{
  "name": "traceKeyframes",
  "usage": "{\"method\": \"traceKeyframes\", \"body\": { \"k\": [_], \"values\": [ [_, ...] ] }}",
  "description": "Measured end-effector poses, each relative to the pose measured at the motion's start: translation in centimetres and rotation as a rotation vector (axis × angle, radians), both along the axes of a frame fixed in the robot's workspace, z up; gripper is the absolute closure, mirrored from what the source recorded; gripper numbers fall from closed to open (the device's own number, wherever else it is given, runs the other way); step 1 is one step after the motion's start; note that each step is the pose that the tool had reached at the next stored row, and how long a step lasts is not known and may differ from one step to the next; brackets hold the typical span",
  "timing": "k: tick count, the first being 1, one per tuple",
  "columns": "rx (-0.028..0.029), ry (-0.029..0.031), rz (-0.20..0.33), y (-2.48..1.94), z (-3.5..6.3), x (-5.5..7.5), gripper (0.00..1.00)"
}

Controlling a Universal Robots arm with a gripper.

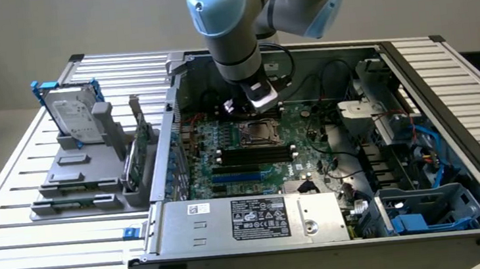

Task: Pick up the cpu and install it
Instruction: 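Install the first cpu locking lever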

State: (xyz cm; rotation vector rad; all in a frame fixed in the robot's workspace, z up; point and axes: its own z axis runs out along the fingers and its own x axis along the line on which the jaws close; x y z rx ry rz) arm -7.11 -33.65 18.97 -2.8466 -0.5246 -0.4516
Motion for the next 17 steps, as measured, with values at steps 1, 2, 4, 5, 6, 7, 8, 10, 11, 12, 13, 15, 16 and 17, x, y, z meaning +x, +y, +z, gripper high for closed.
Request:
{"method": "traceKeyframes", "body": {
  "k": [1, 2, 4, 5, 6, 7, 8, 10, 11, 12, 13, 15, 16, 17],
  "values": [
    [-0.0002, 0.0006, -0.001, 0.00, 0.00, 0.0, 0.89],
    [-0.0002, 0.0012, -0.001, 0.00, 0.01, 0.0, 0.89],
    [-0.0001, 0.0019, -0.002, 0.00, 0.00, 0.0, 0.89],
    [-0.0002, 0.0022, -0.002, 0.02, 0.01, 0.0, 0.89],
    [-0.0005, 0.0023, -0.003, 0.03, 0.07, 0.0, 0.89],
    [-0.0004, 0.0023, -0.004, 0.05, 0.19, 0.0, 0.89],
    [-0.0003, 0.0021, -0.005, 0.08, 0.36, 0.0, 0.89],
    [-0.0002, 0.0020, -0.006, 0.14, 0.80, -0.1, 0.89],
    [-0.0001, 0.0020, -0.005, 0.16, 0.99, -0.2, 0.89],
    [0.0000, 0.0028, -0.005, 0.18, 1.12, -0.4, 0.89],
    [0.0000, 0.0040, -0.006, 0.19, 1.20, -0.5, 0.89],
    [0.0000, 0.0060, -0.006, 0.22, 1.28, -0.9, 0.89],
    [-0.0001, 0.0070, -0.006, 0.24, 1.32, -1.2, 0.89],
    [-0.0002, 0.0079, -0.005, 0.26, 1.35, -1.3, 0.89]
  ]
}}
